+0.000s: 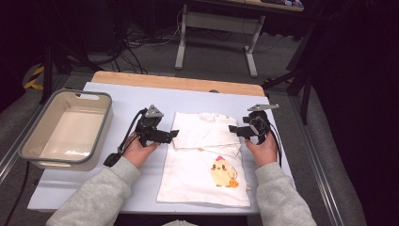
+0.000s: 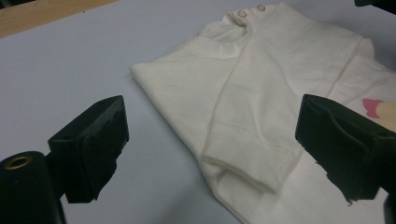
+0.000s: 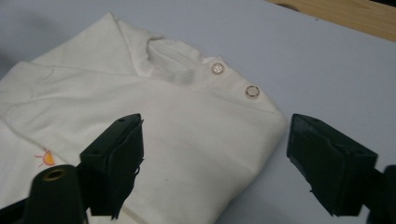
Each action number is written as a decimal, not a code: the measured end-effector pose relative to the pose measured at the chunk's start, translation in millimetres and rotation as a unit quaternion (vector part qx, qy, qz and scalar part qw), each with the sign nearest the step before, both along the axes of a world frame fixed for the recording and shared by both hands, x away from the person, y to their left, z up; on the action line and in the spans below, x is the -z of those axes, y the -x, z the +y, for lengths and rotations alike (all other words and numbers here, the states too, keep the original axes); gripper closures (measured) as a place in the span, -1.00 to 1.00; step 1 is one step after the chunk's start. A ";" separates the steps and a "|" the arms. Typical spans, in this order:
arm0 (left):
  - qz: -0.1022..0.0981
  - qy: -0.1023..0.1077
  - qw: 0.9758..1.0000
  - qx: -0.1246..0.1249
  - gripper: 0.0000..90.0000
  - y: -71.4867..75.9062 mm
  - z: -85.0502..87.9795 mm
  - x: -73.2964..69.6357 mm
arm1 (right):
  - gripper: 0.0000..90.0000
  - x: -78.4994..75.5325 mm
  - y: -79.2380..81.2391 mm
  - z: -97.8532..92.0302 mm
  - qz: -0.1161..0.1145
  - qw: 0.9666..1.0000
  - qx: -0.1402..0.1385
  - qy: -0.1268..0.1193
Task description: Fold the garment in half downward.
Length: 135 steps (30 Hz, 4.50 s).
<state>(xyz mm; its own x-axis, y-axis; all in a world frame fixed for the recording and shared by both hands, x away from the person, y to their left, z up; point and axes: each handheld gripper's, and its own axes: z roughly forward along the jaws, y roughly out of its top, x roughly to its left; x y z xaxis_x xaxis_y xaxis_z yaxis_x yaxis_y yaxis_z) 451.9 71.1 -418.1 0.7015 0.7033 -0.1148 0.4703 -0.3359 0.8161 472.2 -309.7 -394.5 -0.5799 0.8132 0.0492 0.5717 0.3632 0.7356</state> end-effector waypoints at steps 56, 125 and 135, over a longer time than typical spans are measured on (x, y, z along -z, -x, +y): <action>0.077 -0.069 0.993 -0.051 0.67 -57.5 -51.2 36.3 | 0.39 48.7 -44.7 -4.5 0.043 0.998 0.051 0.018; 0.017 -0.008 0.999 0.041 0.85 40.3 -14.9 -11.6 | 0.86 -13.4 63.7 -14.2 -0.057 0.995 -0.065 -0.058; 0.028 -0.014 0.998 0.059 0.85 64.5 -12.7 -1.0 | 0.86 -0.8 93.3 -17.1 -0.051 0.994 -0.080 -0.056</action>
<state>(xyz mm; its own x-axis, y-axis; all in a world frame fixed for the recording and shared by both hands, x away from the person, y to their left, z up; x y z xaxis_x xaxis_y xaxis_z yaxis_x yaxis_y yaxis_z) 387.4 58.4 -417.2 0.7732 0.6192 -0.1372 0.4700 -0.4142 0.7795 378.9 -326.8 -393.7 -0.7083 0.7025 0.0693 0.4342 0.3561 0.8275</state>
